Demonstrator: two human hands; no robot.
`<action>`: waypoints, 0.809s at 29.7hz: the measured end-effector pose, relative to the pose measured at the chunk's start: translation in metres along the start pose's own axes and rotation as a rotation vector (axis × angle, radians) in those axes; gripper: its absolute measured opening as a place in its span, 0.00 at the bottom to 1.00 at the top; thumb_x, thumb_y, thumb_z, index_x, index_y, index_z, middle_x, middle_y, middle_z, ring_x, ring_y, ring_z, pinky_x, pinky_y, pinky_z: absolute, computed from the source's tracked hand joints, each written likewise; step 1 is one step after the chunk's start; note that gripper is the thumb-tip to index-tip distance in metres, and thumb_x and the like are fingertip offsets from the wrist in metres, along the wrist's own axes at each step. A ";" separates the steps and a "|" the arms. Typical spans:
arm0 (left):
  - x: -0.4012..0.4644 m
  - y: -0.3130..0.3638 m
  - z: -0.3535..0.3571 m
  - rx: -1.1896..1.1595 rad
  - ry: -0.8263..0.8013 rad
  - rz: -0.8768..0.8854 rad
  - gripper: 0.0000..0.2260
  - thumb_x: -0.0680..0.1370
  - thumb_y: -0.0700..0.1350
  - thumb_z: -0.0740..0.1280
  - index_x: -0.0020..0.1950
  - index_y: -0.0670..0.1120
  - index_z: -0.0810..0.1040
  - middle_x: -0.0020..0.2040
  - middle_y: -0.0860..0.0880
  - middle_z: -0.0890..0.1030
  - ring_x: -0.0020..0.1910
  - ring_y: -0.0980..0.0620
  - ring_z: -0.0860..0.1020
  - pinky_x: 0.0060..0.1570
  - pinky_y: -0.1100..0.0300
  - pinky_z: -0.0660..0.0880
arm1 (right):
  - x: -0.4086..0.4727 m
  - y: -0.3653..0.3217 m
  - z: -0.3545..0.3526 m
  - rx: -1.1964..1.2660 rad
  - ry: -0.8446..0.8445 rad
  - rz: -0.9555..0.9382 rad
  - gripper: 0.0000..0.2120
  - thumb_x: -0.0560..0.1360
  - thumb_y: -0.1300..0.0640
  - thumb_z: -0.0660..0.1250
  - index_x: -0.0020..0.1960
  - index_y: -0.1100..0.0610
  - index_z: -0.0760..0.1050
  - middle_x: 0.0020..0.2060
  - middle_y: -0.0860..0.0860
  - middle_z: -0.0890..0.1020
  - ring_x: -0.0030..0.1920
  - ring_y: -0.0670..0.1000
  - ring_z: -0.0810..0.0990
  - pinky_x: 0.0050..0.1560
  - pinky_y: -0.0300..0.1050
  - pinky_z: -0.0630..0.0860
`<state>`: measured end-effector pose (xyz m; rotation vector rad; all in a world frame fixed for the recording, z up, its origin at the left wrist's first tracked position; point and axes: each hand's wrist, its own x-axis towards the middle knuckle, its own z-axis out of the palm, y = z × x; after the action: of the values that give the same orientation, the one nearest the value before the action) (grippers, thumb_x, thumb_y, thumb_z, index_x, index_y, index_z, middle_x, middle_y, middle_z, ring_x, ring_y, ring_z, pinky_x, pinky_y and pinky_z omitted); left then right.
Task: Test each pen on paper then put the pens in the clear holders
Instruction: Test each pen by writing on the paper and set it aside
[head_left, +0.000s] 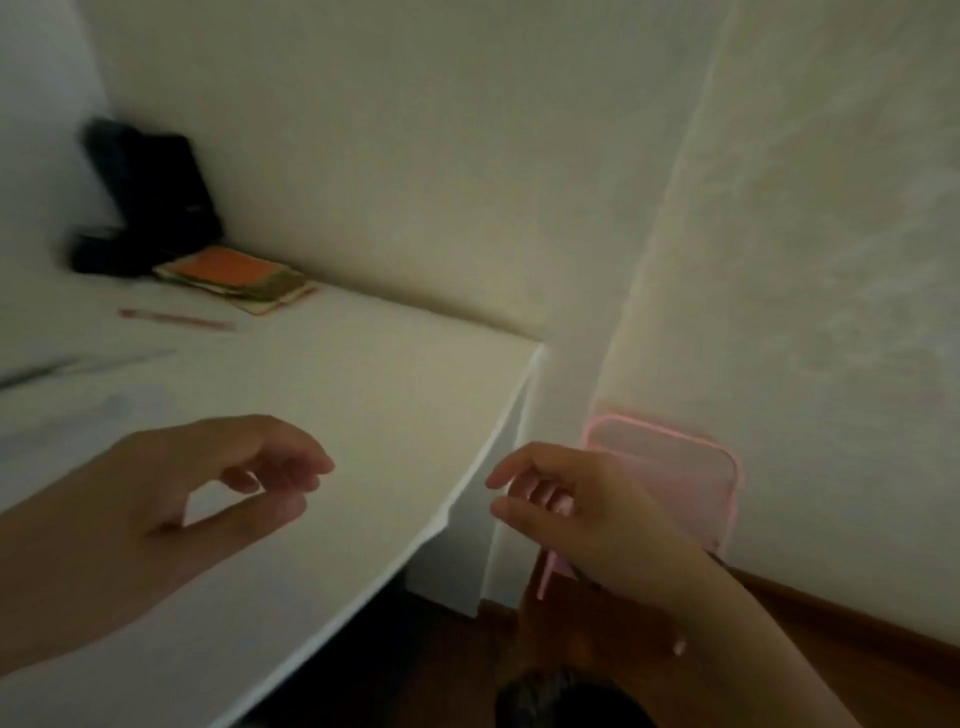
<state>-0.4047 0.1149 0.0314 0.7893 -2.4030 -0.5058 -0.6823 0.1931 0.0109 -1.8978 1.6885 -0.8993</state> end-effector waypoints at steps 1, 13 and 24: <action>-0.014 -0.016 -0.018 0.027 0.035 -0.061 0.10 0.73 0.63 0.58 0.48 0.65 0.76 0.42 0.65 0.81 0.41 0.60 0.81 0.43 0.62 0.76 | 0.017 -0.017 0.010 0.013 -0.049 -0.056 0.04 0.71 0.50 0.68 0.46 0.45 0.78 0.36 0.48 0.81 0.37 0.45 0.79 0.41 0.38 0.77; -0.157 -0.125 -0.128 0.206 0.154 -0.550 0.18 0.67 0.71 0.58 0.51 0.65 0.73 0.47 0.64 0.79 0.47 0.64 0.77 0.47 0.69 0.72 | 0.199 -0.166 0.182 -0.178 -0.525 -0.432 0.05 0.73 0.47 0.66 0.48 0.43 0.76 0.40 0.42 0.79 0.39 0.43 0.78 0.40 0.35 0.74; -0.108 -0.199 -0.121 0.259 0.111 -0.481 0.09 0.76 0.56 0.59 0.55 0.59 0.71 0.48 0.64 0.70 0.50 0.64 0.70 0.53 0.67 0.69 | 0.283 -0.195 0.274 -0.412 -0.347 -0.549 0.10 0.75 0.52 0.64 0.56 0.48 0.74 0.52 0.47 0.75 0.52 0.46 0.72 0.53 0.40 0.70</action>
<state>-0.1748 0.0111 -0.0159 1.4850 -2.1956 -0.3201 -0.3388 -0.0800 0.0086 -2.6853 1.2246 -0.3641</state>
